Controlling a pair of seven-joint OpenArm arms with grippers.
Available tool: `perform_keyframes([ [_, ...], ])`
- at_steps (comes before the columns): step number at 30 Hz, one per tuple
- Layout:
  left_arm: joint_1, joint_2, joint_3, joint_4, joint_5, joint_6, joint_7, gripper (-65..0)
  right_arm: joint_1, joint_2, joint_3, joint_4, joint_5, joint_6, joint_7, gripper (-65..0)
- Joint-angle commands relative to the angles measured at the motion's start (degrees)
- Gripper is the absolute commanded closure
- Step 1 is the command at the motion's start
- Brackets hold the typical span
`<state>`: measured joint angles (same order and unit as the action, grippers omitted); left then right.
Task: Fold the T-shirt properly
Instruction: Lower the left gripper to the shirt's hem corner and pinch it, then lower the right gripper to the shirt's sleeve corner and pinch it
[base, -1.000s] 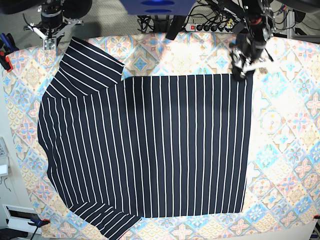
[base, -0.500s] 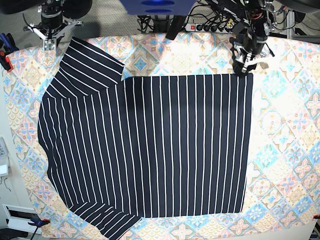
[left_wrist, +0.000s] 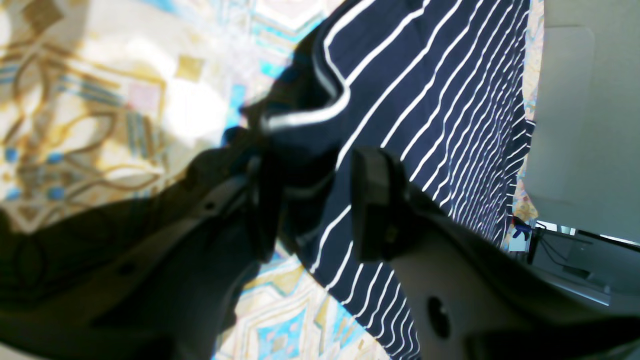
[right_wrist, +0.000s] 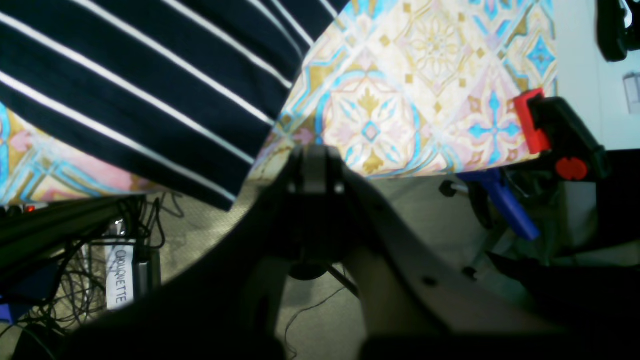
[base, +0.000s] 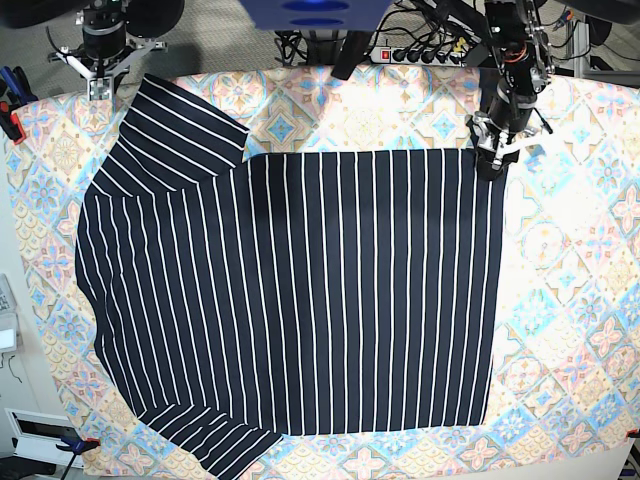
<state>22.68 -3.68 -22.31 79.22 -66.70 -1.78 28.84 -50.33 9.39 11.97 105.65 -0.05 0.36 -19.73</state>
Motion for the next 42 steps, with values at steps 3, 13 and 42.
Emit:
perform_keyframes([
  [3,0.3,-0.1,2.0,-0.3,1.4,2.0,2.1,-17.8,-0.6,0.4,0.5,0.8,-0.3,-0.4,1.0,0.0],
  [13,1.2,-0.1,4.9,-0.1,1.4,1.9,2.1,0.0,-0.6,0.3,0.5,0.8,-0.1,-0.4,1.0,0.0],
  [42,3.6,-3.1,4.5,2.9,1.3,1.9,2.1,0.0,12.5,0.3,-4.0,0.2,7.0,-0.4,-8.4,-24.7],
])
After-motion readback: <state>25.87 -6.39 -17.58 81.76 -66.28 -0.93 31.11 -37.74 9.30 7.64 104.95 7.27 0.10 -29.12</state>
